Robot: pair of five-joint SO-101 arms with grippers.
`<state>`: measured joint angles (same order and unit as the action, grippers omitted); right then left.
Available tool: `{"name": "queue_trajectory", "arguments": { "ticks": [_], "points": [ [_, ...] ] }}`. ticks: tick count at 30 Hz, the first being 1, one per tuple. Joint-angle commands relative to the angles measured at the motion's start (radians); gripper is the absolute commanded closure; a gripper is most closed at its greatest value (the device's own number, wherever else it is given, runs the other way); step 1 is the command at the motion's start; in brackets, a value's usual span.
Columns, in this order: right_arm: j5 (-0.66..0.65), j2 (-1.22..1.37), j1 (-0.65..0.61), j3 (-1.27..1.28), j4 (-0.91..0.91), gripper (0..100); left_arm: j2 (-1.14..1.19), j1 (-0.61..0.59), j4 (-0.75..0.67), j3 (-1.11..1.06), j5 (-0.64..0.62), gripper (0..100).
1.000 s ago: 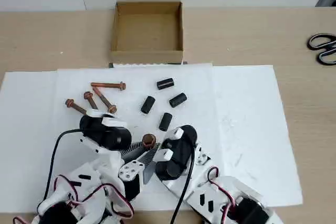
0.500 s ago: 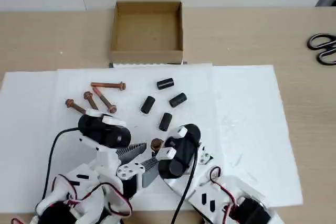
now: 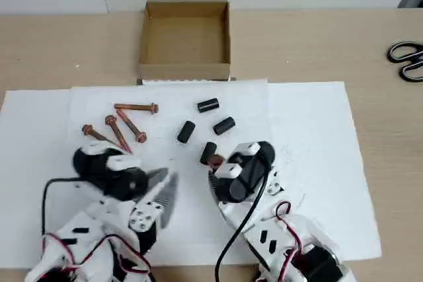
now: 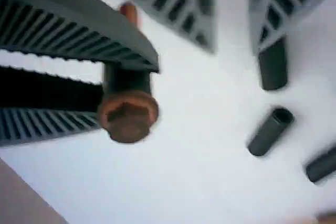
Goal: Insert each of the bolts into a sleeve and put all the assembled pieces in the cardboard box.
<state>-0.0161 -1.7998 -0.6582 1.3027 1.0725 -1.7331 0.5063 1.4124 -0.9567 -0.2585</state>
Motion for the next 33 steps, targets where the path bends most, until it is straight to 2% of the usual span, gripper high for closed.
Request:
{"name": "queue_trajectory", "arguments": {
  "ticks": [1, 7, 13, 17, 25, 33],
  "points": [
    [0.014, -0.002, 0.068, 0.008, -0.084, 99.5, 0.002, -0.109, 0.008, 0.038, 0.054, 100],
    [0.008, 0.038, 0.157, 0.049, -0.300, 99.5, 0.002, -0.359, 0.002, -0.124, 0.064, 99],
    [0.009, 0.366, 0.219, -0.046, -0.544, 99.5, 0.002, -0.489, -0.167, -0.375, 0.064, 99],
    [0.014, 0.711, 0.248, -0.258, -0.625, 99.5, 0.002, -0.494, -0.284, -0.509, 0.064, 99],
    [0.011, 1.257, 0.288, -0.740, -0.641, 99.5, 0.002, -0.494, -0.489, -0.674, 0.063, 99],
    [0.009, 1.687, 0.295, -1.149, -0.642, 99.5, 0.002, -0.502, -0.506, -0.687, 0.060, 99]
  ]
}}
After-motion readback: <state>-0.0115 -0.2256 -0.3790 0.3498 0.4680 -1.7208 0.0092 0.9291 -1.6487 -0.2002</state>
